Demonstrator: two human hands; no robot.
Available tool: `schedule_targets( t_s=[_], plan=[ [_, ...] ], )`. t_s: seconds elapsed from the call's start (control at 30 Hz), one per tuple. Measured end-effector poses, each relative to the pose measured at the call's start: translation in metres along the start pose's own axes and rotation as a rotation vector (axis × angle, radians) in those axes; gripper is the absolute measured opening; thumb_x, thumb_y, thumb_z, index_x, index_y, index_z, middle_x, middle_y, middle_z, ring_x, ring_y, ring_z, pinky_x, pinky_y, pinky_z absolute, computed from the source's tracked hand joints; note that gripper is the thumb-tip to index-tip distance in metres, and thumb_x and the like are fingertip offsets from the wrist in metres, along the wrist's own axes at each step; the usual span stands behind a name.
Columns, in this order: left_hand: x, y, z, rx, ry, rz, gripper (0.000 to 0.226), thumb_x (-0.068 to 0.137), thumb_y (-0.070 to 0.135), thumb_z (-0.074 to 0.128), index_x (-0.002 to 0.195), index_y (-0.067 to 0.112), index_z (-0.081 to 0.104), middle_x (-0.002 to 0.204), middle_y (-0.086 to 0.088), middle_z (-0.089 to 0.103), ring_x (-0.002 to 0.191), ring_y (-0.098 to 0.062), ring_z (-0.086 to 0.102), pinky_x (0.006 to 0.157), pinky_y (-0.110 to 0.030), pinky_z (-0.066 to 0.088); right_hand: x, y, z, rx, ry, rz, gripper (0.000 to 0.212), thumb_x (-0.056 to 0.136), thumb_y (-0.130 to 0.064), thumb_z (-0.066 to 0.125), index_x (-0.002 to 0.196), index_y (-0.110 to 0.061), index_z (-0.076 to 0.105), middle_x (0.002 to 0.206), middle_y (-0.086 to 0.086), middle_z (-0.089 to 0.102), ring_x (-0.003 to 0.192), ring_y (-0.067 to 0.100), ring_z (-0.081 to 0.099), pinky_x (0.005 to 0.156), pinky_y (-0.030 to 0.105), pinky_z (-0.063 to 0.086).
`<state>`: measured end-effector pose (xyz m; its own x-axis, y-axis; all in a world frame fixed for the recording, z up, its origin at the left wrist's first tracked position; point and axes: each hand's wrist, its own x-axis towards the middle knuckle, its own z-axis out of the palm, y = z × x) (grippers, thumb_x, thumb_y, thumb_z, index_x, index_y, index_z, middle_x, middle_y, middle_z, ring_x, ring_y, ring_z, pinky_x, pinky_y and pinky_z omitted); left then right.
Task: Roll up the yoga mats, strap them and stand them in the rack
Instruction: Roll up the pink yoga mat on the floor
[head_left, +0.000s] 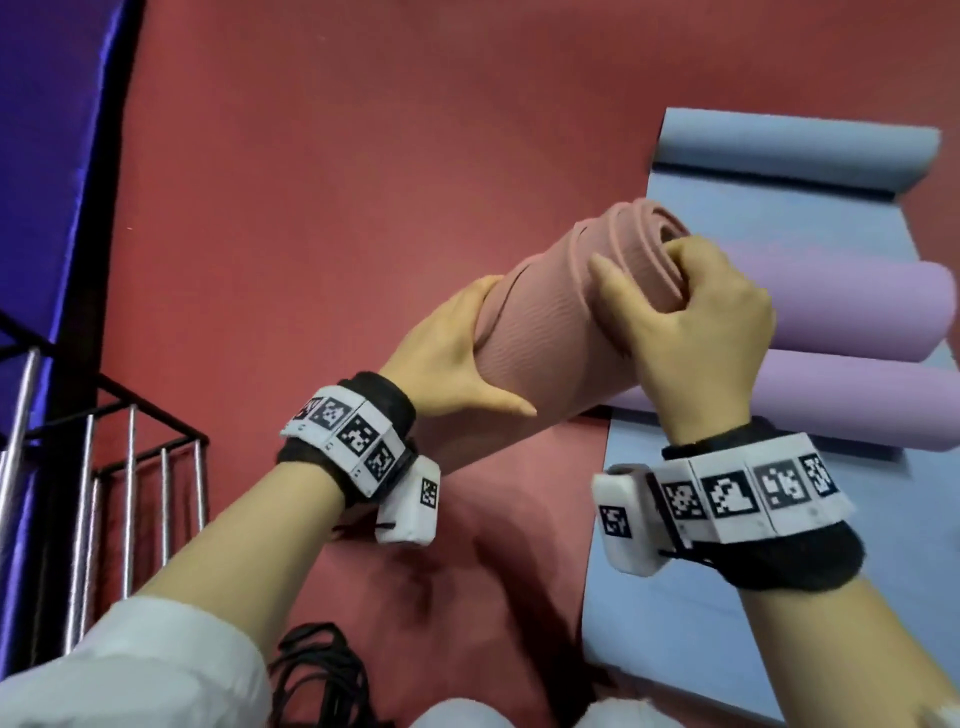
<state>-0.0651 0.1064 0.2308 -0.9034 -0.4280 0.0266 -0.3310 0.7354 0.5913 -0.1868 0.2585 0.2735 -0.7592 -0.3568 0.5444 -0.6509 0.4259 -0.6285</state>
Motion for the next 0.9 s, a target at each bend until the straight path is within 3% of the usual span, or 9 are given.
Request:
schedule_targets(
  t_s=[0.1, 0.27, 0.33, 0.4, 0.47, 0.53, 0.63, 0.77, 0.9],
  plan=[
    [-0.006, -0.004, -0.006, -0.025, 0.073, 0.012, 0.116, 0.045, 0.053, 0.087, 0.141, 0.02, 0.03, 0.125, 0.015, 0.046, 0.11, -0.004, 0.047, 0.09, -0.023, 0.037, 0.002, -0.006, 0.004, -0.012, -0.025, -0.05, 0.058, 0.084, -0.062, 0.032, 0.072, -0.011, 0.057, 0.069, 0.016, 0.059, 0.072, 0.039, 0.051, 0.06, 0.038, 0.029],
    [-0.005, -0.002, -0.006, 0.011, 0.039, -0.011, 0.113, 0.05, 0.047, 0.088, 0.141, 0.018, 0.029, 0.131, 0.004, 0.05, 0.113, -0.012, 0.05, 0.089, -0.023, 0.037, -0.005, -0.008, 0.009, -0.085, -0.1, -0.095, 0.056, 0.096, -0.044, 0.021, 0.078, -0.006, 0.059, 0.083, 0.021, 0.066, 0.08, 0.043, 0.055, 0.061, 0.036, 0.021],
    [-0.002, 0.0, -0.008, 0.026, 0.056, -0.029, 0.115, 0.044, 0.062, 0.079, 0.14, 0.02, 0.03, 0.127, 0.003, 0.054, 0.111, -0.017, 0.054, 0.089, -0.029, 0.042, 0.021, 0.006, -0.004, 0.086, -0.152, 0.016, 0.059, 0.093, -0.044, 0.019, 0.081, -0.011, 0.066, 0.092, 0.016, 0.07, 0.094, 0.037, 0.059, 0.072, 0.04, 0.037],
    [-0.002, -0.001, -0.01, 0.047, 0.076, -0.037, 0.117, 0.041, 0.071, 0.068, 0.139, 0.02, 0.03, 0.126, 0.002, 0.056, 0.111, -0.019, 0.055, 0.09, -0.035, 0.045, 0.048, 0.014, -0.013, 0.357, -0.056, 0.124, 0.054, 0.089, -0.049, 0.022, 0.099, -0.02, 0.067, 0.112, 0.006, 0.068, 0.11, 0.019, 0.058, 0.098, 0.034, 0.04],
    [-0.001, -0.002, -0.009, 0.068, 0.064, -0.026, 0.119, 0.04, 0.072, 0.066, 0.139, 0.019, 0.03, 0.126, 0.0, 0.056, 0.11, -0.021, 0.055, 0.09, -0.036, 0.045, 0.049, 0.006, -0.008, 0.354, -0.278, 0.089, 0.05, 0.097, -0.042, 0.024, 0.135, -0.019, 0.048, 0.143, 0.0, 0.046, 0.133, 0.007, 0.038, 0.114, 0.026, 0.023],
    [0.0, -0.003, -0.009, 0.062, 0.031, -0.035, 0.12, 0.04, 0.066, 0.077, 0.14, 0.018, 0.029, 0.126, 0.0, 0.055, 0.111, -0.021, 0.054, 0.09, -0.035, 0.044, 0.037, 0.004, 0.01, 0.113, -0.608, -0.005, 0.046, 0.104, -0.031, 0.021, 0.148, -0.02, 0.026, 0.155, -0.006, 0.026, 0.142, 0.005, 0.019, 0.114, 0.021, 0.01],
    [0.003, -0.004, -0.01, 0.058, 0.028, -0.034, 0.117, 0.044, 0.058, 0.083, 0.139, 0.018, 0.029, 0.124, 0.001, 0.055, 0.109, -0.02, 0.055, 0.089, -0.033, 0.043, 0.045, 0.0, 0.006, 0.181, -0.717, -0.009, 0.045, 0.105, -0.026, 0.018, 0.15, -0.018, 0.021, 0.156, -0.008, 0.021, 0.142, 0.004, 0.016, 0.108, 0.012, 0.007],
    [0.002, -0.004, -0.015, 0.03, 0.055, -0.028, 0.118, 0.044, 0.062, 0.079, 0.141, 0.02, 0.027, 0.126, 0.002, 0.054, 0.109, -0.017, 0.054, 0.09, -0.032, 0.043, 0.065, 0.01, -0.001, 0.467, -0.445, 0.178, 0.044, 0.104, -0.032, 0.024, 0.147, -0.022, 0.029, 0.154, -0.007, 0.026, 0.138, 0.0, 0.022, 0.115, 0.019, 0.013],
    [0.002, -0.008, -0.018, -0.017, -0.047, -0.02, 0.137, 0.04, 0.059, 0.085, 0.149, 0.02, 0.011, 0.151, 0.001, 0.03, 0.131, -0.013, 0.037, 0.108, -0.033, 0.032, 0.044, 0.011, 0.029, 0.192, -0.638, 0.128, 0.047, 0.098, -0.047, 0.03, 0.143, -0.037, 0.033, 0.15, -0.008, 0.035, 0.138, 0.01, 0.028, 0.111, 0.032, 0.021]
  ],
)
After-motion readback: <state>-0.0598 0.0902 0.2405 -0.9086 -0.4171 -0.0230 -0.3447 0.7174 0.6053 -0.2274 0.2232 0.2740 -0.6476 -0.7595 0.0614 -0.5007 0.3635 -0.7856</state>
